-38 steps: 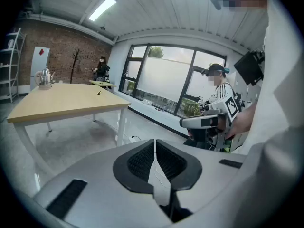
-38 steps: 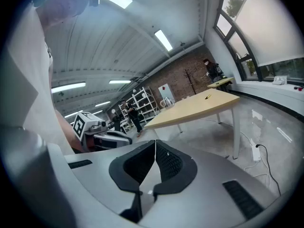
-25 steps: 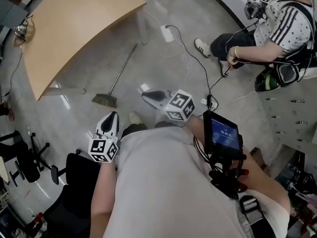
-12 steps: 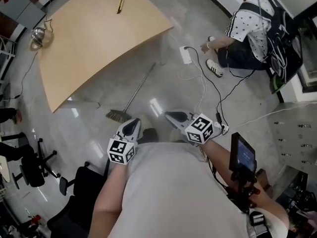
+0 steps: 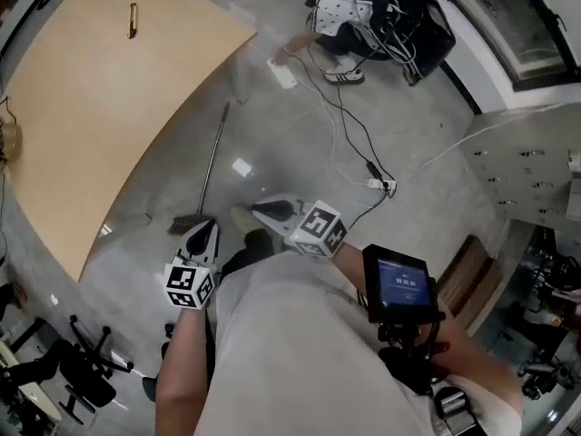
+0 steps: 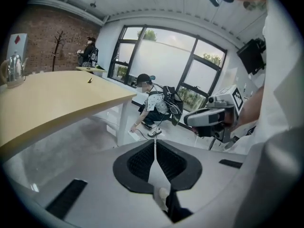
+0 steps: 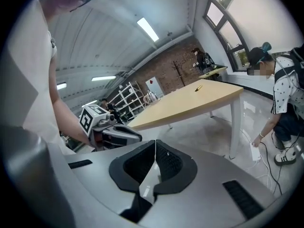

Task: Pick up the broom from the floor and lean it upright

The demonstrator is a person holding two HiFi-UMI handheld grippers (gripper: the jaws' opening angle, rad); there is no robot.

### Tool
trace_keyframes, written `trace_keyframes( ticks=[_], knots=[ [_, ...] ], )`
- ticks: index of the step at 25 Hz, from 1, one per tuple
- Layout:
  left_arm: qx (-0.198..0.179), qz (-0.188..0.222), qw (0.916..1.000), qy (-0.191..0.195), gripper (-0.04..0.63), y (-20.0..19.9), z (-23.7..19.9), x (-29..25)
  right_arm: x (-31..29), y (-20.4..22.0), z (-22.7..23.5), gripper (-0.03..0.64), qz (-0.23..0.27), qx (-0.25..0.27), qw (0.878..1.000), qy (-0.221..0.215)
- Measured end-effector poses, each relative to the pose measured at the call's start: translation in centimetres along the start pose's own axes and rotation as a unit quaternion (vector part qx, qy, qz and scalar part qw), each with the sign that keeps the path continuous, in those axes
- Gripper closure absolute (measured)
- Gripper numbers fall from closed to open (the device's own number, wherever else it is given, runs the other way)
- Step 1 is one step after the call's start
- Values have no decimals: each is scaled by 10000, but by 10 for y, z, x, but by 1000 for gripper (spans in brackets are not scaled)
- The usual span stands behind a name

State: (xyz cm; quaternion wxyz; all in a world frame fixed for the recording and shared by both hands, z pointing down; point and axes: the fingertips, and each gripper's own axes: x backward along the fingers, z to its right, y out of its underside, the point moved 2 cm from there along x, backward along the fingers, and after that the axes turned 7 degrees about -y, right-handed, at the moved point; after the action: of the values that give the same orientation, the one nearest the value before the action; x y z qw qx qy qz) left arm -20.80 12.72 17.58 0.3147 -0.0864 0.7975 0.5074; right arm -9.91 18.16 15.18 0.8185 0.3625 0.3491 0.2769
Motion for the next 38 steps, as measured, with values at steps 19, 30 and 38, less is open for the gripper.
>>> trace_keyframes(
  ticks=[19,30,38],
  knots=[
    [-16,-924,9954,235,575,68,4,-126,7,89,119,598,-590,-385,9973,196],
    [-419,-1440,9883,268,575,153,-9,-202,-15,169,164,598,-733,-619,9954,-65],
    [-616,-1690,9836,95,575,204,-57,-261,-45,205,238,598,-739,-304,9968,-53]
  ],
)
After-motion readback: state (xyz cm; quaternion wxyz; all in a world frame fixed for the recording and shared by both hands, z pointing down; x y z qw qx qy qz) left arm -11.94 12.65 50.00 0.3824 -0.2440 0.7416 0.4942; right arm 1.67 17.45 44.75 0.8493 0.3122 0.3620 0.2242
